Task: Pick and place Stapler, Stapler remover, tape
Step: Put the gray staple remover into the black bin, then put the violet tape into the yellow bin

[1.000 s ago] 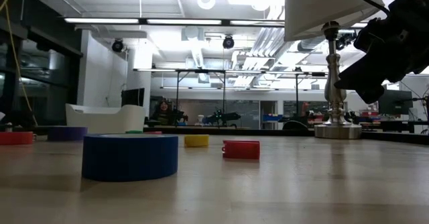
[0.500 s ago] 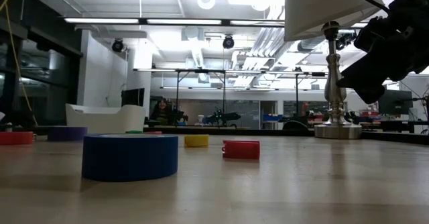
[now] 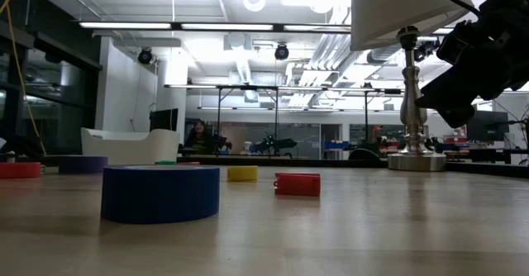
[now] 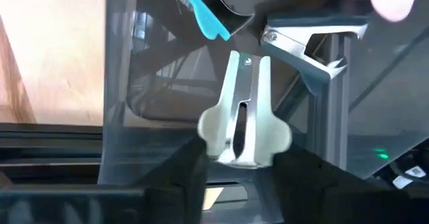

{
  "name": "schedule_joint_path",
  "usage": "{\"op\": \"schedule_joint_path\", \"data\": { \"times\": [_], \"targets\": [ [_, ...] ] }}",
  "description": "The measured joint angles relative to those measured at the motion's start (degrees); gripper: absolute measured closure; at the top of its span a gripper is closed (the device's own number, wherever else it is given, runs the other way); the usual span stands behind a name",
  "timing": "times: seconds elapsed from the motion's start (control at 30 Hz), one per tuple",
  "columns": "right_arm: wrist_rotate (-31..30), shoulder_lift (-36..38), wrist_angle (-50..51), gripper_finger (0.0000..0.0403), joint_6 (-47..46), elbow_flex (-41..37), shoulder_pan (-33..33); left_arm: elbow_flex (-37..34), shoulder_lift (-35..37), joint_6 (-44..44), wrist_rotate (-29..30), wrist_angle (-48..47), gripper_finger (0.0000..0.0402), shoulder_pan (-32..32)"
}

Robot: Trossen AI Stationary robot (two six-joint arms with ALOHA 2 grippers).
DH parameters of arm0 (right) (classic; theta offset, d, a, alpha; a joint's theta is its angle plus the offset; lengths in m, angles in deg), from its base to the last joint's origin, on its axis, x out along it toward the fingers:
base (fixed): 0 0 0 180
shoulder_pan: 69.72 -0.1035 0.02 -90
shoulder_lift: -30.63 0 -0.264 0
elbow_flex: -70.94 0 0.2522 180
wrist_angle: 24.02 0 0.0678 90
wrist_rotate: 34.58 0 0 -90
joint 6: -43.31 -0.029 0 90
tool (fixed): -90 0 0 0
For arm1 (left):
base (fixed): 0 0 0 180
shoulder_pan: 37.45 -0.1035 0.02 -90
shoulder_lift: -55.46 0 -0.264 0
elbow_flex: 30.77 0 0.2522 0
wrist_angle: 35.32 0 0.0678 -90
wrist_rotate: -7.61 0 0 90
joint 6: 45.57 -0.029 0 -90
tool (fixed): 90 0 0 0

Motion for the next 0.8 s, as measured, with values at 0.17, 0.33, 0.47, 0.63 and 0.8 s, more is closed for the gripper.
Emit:
{"op": "schedule_joint_path", "data": {
  "times": [0.17, 0.33, 0.47, 0.63, 0.8],
  "targets": [
    [-0.04, 0.0, 0.02, 0.0285, 0.37, 0.0, 0.0, 0.0, 0.0, 0.4, -0.02, -0.01, 0.0183, 0.0],
    [-0.07, 0.0, 0.02, 0.0285, 0.02, 0.0, -0.02, 0.02, 1.41, -0.4, 0.04, -0.59, 0.0105, -0.02],
    [-0.11, -0.01, 0.02, 0.0285, 0.01, 0.0, 0.0, 0.02, 4.43, -0.44, 1.74, -3.27, 0.0066, -0.02],
    [-0.17, 0.0, 0.02, 0.0285, -0.53, 0.0, -0.01, 0.02, 9.64, 1.1, 2.64, -7.51, 0.0052, -0.04],
    [-0.76, 0.0, 0.04, 0.0285, -1.51, 0.0, 0.0, 0.02, 16.79, 5.67, 10.34, -12.91, 0.0051, -1.04]
  ]
}}
